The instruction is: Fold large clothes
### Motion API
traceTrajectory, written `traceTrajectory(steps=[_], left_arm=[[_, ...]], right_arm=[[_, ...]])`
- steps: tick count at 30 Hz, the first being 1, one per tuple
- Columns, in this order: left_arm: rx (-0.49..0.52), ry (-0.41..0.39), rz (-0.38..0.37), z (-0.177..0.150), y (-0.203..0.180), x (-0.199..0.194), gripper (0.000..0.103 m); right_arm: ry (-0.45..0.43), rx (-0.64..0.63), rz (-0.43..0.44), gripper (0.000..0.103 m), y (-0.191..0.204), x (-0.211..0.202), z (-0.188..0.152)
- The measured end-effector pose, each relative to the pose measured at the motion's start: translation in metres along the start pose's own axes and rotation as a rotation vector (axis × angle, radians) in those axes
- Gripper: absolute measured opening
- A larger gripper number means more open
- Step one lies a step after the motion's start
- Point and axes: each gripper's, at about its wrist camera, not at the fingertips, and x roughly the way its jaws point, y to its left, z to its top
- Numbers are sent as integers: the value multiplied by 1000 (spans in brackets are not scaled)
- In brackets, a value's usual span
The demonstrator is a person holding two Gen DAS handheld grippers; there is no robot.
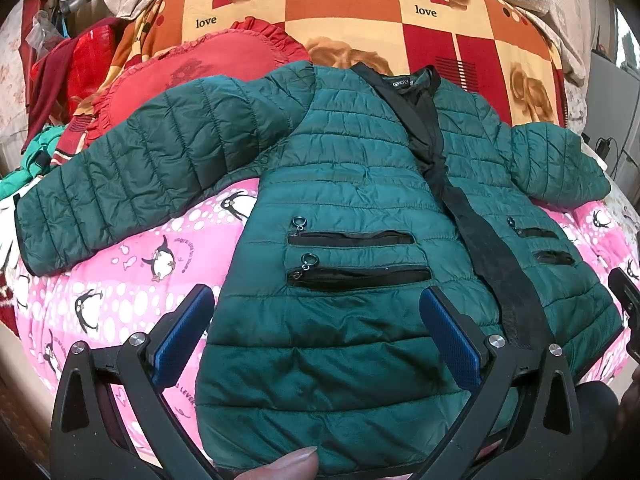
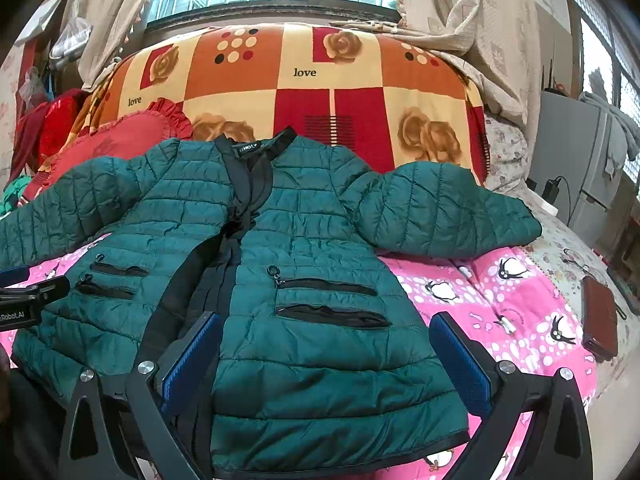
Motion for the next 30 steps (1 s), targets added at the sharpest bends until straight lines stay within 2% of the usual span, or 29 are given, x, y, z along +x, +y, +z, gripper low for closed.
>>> traceTrajectory(steps=[4, 8, 12, 15, 20, 30], left_arm=[[-9, 7, -12, -1, 1, 3, 103], [0, 10, 9, -1, -2, 9, 103], [-26, 49, 19, -1, 4, 17, 103], [-59, 12, -7, -1, 9, 10, 103], [-26, 7, 17, -3, 4, 10, 103], [-35, 8, 16, -3, 9, 10, 103]], right_arm=[[1, 1, 5, 102, 0, 0, 0], [0, 4, 5, 102, -1, 0, 0], [1, 12, 7, 102, -2, 0, 0], [-3, 14, 7, 102, -2, -1, 0], [1, 10, 6, 102, -2, -1, -1], [1, 10, 3, 102, -3, -2, 0]])
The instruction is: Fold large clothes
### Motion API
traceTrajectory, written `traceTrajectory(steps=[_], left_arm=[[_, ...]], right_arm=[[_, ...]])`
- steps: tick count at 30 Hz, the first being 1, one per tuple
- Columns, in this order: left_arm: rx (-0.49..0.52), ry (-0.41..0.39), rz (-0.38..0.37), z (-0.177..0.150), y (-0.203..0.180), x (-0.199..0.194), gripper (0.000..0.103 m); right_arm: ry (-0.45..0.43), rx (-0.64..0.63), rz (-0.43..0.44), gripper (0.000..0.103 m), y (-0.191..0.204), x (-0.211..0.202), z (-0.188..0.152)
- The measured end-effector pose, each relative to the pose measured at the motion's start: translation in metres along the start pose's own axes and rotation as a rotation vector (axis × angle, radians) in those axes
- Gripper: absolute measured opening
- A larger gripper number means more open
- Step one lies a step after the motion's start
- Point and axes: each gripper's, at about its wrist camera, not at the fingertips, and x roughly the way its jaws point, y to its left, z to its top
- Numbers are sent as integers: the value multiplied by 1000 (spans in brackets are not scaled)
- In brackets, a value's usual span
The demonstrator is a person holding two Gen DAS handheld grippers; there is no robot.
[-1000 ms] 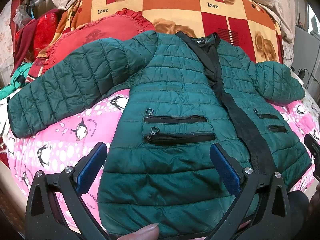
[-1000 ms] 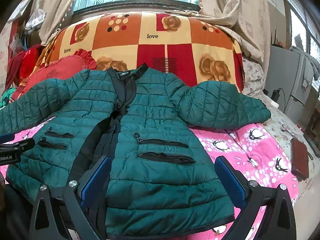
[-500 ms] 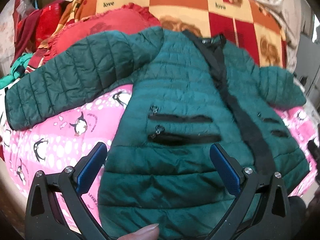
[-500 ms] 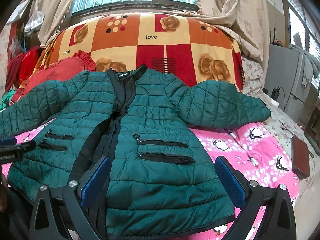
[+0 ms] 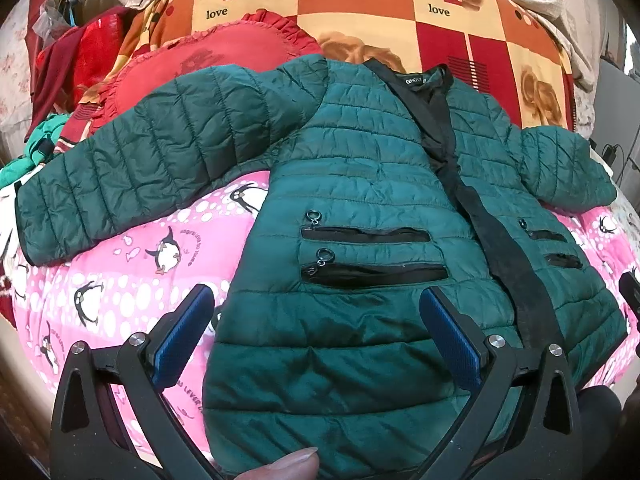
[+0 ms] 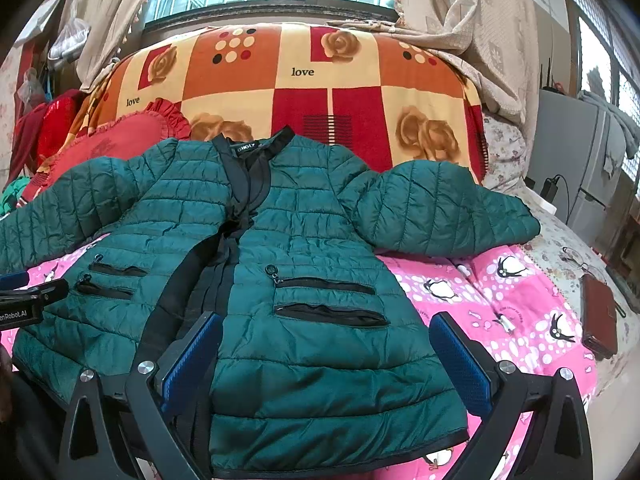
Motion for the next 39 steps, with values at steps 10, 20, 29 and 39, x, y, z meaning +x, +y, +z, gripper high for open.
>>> traceTrajectory(steps=[10, 20, 29, 39], left_arm=[[-1, 1, -1, 0, 0, 0, 103], [-2, 2, -2, 0, 0, 0, 103], [-20, 17, -23, -1, 3, 7, 103], [-84, -1, -73, 0, 15, 4, 103]], right_arm=[[0, 2, 0, 102, 0, 0, 0], [1, 1, 1, 102, -1, 0, -1], [0, 2, 4, 102, -1, 0, -1], [11, 8, 34, 102, -3, 2, -2]])
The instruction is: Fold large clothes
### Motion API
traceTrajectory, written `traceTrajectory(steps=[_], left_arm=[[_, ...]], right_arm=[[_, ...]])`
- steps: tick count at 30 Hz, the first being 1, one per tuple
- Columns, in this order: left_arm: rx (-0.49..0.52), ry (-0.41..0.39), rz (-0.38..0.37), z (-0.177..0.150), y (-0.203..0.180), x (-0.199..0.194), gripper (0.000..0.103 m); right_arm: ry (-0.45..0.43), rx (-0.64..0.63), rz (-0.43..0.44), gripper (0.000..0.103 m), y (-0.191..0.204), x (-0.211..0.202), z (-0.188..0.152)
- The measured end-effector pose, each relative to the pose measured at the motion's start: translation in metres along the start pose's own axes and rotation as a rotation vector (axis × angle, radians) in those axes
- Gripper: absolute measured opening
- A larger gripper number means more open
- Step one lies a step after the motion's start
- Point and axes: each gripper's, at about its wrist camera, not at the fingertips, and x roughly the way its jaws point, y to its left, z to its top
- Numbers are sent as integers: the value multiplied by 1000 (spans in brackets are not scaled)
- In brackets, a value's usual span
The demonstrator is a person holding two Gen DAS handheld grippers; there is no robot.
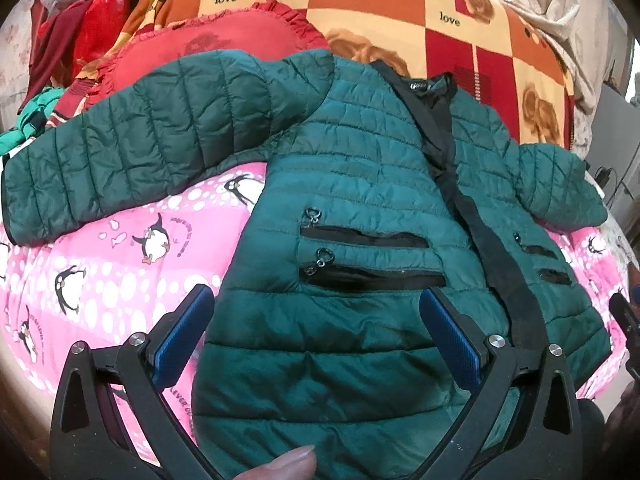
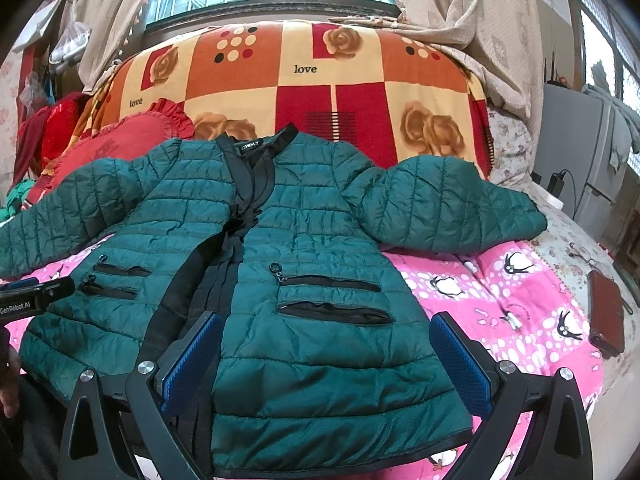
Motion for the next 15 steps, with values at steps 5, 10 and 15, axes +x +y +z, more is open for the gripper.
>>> traceTrajectory(steps=[5, 10, 15], left_arm=[[-11, -25, -61, 2, 1, -5, 103], [30, -68, -108, 3, -7, -17, 103], [118, -50, -56, 1, -22, -16, 103]], right_arm=[[-4, 12, -19, 102, -2, 0, 1], [0, 7, -24, 102, -2, -1, 1], [7, 1, -28, 102, 0, 0, 2]])
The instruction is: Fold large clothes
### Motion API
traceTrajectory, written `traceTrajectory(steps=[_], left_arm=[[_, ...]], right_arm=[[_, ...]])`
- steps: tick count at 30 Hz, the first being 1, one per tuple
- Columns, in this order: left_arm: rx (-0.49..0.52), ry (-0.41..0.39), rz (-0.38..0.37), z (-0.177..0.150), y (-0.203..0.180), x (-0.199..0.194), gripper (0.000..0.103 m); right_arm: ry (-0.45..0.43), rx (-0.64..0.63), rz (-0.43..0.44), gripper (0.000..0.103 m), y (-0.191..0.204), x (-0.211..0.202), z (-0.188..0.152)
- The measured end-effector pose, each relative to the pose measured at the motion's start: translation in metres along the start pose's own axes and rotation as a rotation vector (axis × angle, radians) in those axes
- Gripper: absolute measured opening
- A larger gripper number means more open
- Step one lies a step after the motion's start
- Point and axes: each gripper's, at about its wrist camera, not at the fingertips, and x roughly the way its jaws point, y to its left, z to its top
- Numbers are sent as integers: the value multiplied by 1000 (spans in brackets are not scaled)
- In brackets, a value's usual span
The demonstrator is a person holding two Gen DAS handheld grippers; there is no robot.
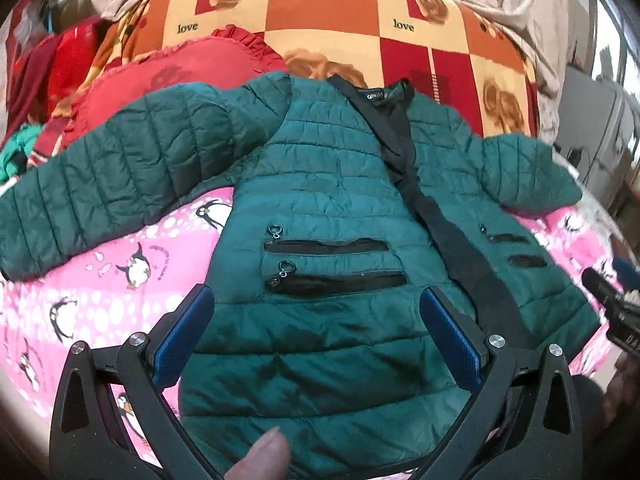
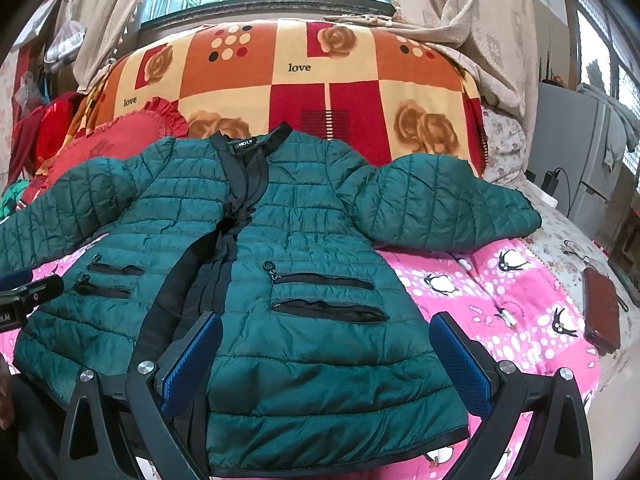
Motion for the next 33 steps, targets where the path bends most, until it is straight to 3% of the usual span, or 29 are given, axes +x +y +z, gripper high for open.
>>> traceTrajectory(steps=[13, 29, 33], left_arm=[[26, 2, 72, -4, -2, 2, 102], [-16, 4, 76, -5, 7, 1, 102], [-25, 3, 74, -6, 8, 0, 102]], right_arm=[[-2, -11, -7, 102, 0, 2, -2], [15, -5, -2, 102, 6, 10, -1], [-24, -18, -31, 102, 8, 0, -3]])
